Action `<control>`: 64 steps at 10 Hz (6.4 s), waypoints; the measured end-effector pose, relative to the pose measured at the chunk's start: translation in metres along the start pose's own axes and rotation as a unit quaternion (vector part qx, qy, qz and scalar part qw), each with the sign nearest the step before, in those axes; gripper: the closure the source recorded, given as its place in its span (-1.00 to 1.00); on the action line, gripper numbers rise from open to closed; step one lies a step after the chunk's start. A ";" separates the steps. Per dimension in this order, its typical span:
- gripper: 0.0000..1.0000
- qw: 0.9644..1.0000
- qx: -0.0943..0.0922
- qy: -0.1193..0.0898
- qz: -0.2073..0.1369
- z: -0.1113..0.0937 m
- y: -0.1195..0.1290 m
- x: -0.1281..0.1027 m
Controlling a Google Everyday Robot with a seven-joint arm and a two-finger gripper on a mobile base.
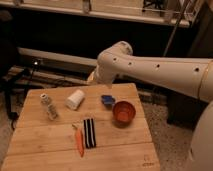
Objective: Pick up the ceramic cup
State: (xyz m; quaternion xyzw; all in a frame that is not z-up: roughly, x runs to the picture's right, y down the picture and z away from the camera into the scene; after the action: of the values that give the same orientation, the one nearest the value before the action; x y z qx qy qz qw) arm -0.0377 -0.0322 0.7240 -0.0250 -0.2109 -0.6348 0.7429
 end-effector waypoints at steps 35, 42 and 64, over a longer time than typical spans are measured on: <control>-0.35 0.962 -0.103 -0.244 0.060 0.153 -0.105 0.011; -0.35 0.950 -0.116 -0.263 0.124 0.222 -0.102 0.003; 1.00 0.963 -0.069 -0.248 0.082 0.226 -0.084 0.008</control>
State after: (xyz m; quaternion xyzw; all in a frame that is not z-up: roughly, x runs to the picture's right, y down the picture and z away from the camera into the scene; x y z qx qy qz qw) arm -0.1803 0.0133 0.9132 -0.2499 -0.3413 -0.5584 0.7136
